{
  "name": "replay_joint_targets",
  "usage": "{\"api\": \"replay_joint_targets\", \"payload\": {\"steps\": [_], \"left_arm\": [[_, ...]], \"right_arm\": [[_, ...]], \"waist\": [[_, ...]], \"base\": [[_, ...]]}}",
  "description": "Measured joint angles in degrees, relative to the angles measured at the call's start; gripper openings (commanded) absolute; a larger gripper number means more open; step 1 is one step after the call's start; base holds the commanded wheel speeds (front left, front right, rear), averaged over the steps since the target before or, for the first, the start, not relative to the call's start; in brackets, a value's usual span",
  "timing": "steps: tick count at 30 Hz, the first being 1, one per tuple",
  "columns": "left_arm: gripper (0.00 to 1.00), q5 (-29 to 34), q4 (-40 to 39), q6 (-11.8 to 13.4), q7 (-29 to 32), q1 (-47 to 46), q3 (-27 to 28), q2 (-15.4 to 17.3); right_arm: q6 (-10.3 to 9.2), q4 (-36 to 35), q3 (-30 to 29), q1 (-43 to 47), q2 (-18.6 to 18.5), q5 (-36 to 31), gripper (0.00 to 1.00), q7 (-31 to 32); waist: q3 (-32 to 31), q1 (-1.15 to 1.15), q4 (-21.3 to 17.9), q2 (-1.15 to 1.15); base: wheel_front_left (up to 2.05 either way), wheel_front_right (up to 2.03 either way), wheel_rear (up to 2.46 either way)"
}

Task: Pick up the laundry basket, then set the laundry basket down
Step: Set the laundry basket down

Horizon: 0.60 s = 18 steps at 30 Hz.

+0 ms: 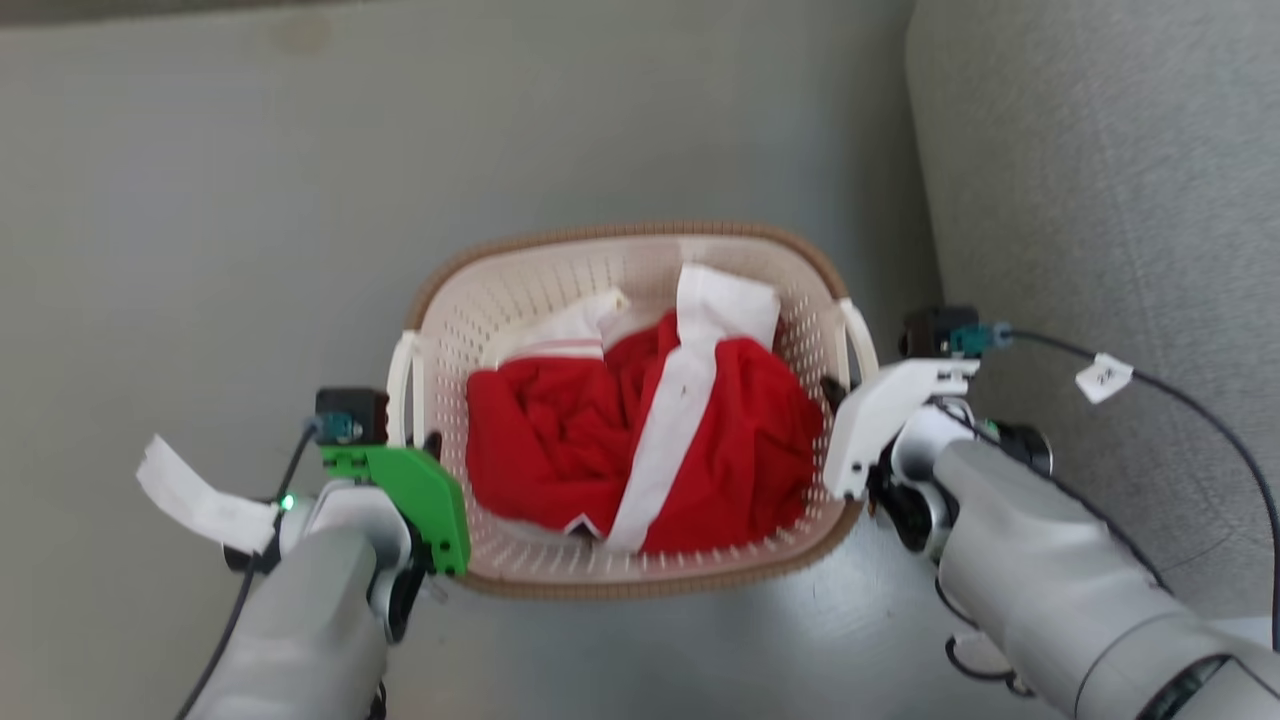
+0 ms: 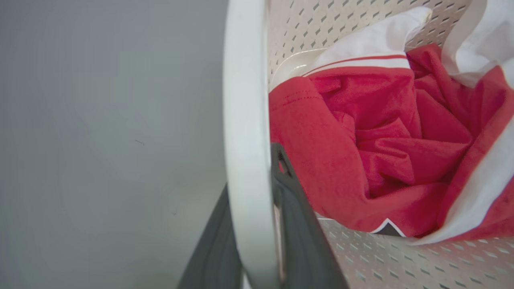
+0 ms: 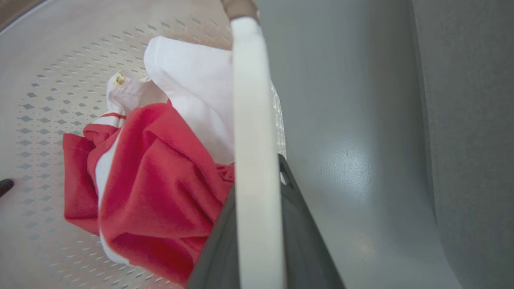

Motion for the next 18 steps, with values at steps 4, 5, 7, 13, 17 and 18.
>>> {"api": "replay_joint_targets", "payload": {"steps": [4, 5, 7, 13, 17, 18], "left_arm": [[0.00, 0.03, -0.30, 0.48, -0.23, -2.05, 0.29, 0.01], [0.00, 0.16, -0.35, 0.52, -0.26, -2.54, 0.36, 0.01], [0.00, 0.43, -0.51, 0.54, -0.32, -3.59, 0.51, 0.02], [0.00, 0.53, -0.89, 1.02, -0.67, -6.62, 0.77, 0.45], [0.00, 0.87, -1.16, 1.13, -1.22, -8.88, 0.81, 0.80], [0.00, 0.97, -1.23, 1.21, -1.25, -9.42, 0.85, 0.88]], "right_arm": [[-0.01, 0.32, -0.13, -2.48, -0.09, -0.37, 0.00, -0.56], [-0.01, 0.38, -0.13, -2.97, -0.09, -0.52, 0.00, -0.82], [-0.01, 0.58, -0.15, -3.92, -0.12, -0.53, 0.00, -1.18], [0.00, 0.68, -0.16, -7.09, -0.19, -0.73, 0.00, -1.76], [0.00, 0.68, -0.29, -9.14, -0.23, -0.78, 0.00, -2.36], [0.00, 0.67, -0.31, -9.66, -0.24, -0.78, 0.00, -2.49]], "waist": [[2.89, 0.00, 0.24, 0.00], [3.61, 0.00, 0.30, 0.00], [5.08, 0.00, 0.42, 0.00], [9.48, 0.00, 0.65, 0.00], [12.43, 0.00, 0.66, 0.00], [13.16, 0.00, 0.66, 0.00]], "base": [[0.00, 0.00, 0.00], [0.00, 0.00, 0.00], [0.00, 0.00, 0.00], [0.00, 0.00, 0.00], [0.00, 0.00, 0.00], [0.00, 0.00, 0.00]]}}
